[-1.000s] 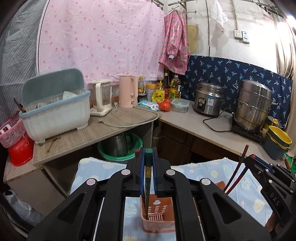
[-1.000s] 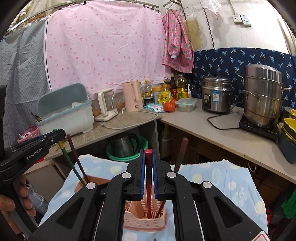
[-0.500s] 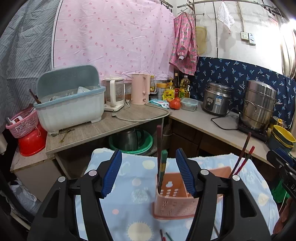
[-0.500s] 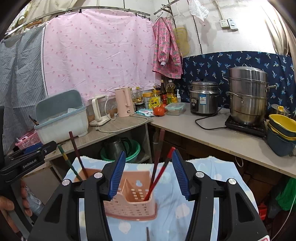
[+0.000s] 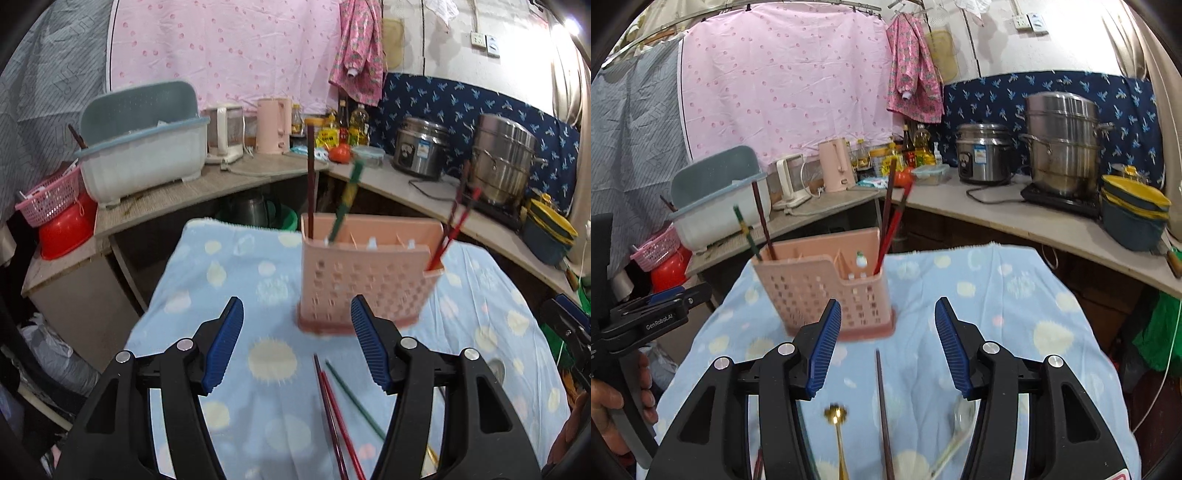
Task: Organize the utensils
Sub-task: 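Withdraw both tools from the basket back over the table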
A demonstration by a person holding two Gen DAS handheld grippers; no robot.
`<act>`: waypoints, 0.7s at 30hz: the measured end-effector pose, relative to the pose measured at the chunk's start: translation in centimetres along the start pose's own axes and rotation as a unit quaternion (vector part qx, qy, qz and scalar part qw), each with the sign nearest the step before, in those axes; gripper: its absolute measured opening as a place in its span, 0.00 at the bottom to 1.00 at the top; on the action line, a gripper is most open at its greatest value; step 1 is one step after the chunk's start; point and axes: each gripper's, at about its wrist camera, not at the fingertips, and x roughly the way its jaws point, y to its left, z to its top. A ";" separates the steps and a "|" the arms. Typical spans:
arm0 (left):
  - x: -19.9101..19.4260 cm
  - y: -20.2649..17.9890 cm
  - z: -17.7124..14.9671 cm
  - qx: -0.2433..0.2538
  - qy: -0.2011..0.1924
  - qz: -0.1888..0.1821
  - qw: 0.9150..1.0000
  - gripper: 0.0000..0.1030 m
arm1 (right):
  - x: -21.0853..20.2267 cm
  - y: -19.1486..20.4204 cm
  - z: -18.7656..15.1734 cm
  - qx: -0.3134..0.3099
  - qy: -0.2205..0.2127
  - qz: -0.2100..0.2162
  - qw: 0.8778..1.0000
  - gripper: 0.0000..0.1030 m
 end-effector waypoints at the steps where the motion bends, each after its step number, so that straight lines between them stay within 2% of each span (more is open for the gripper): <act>1: -0.1 -0.1 -0.7 0.000 0.006 -0.002 1.000 0.56 | -0.4 -0.2 -0.8 0.001 0.006 0.000 1.000 0.50; 10: -1.4 -1.0 -7.7 -0.007 0.055 -0.020 0.998 0.56 | -3.0 -1.7 -7.5 0.009 0.053 -0.023 0.998 0.50; 17: -2.2 -1.0 -12.4 -0.039 0.088 -0.032 0.995 0.56 | -3.0 -3.1 -11.4 0.030 0.089 -0.042 0.995 0.50; 21: -2.8 -1.4 -14.1 -0.036 0.092 -0.022 0.995 0.56 | -2.5 -3.6 -13.0 0.040 0.105 -0.047 0.992 0.50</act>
